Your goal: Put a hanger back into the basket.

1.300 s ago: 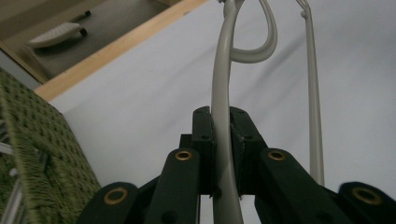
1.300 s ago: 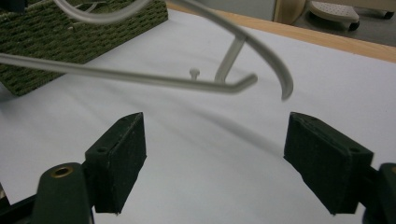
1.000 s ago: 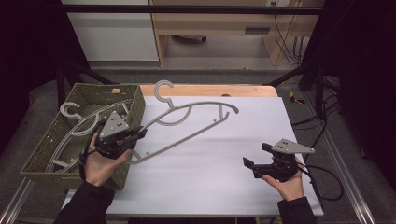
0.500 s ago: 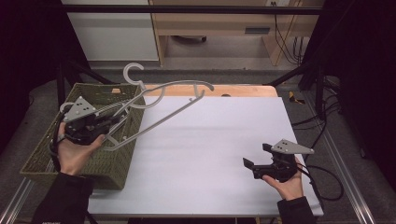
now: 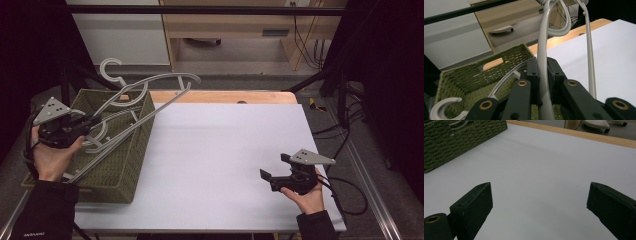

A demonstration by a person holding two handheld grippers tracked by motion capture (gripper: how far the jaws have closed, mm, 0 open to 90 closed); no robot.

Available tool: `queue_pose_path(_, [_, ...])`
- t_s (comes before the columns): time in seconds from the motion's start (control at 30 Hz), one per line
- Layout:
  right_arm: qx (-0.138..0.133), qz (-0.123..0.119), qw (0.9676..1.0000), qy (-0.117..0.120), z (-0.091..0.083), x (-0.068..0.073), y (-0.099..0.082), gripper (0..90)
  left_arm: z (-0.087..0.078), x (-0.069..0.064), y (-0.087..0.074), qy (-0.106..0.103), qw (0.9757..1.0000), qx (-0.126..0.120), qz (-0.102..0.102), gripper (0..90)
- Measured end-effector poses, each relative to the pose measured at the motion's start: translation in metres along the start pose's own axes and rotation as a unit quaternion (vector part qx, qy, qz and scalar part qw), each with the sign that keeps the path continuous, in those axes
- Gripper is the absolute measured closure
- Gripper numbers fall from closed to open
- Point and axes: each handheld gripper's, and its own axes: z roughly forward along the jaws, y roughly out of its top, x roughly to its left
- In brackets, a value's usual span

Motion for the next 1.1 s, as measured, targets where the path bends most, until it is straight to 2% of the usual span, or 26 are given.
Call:
queue_pose_path(0.3, [0.000, 0.000, 1.0000, 0.000, 0.000, 0.000, 0.000, 6.5, -0.007, 0.024, -0.019, 0.024, 0.9996, 0.001, -0.011, 82.0])
queue_pose_path(0.53, [0.004, -0.001, 1.0000, 0.000, 0.002, 0.000, -0.001, 6.2, -0.012, 0.045, -0.037, 0.049, 0.9985, 0.007, -0.025, 82.0])
queue_pose_path(0.97, [0.004, 0.000, 1.0000, 0.000, 0.002, 0.000, 0.000, 6.0, -0.016, 0.076, -0.066, 0.064, 0.9964, 0.028, -0.049, 81.9])
queue_pose_path(1.1, [0.007, 0.000, 1.0000, -0.001, 0.003, 0.000, -0.001, 5.9, -0.014, 0.083, -0.075, 0.064, 0.9959, 0.043, -0.048, 81.9])
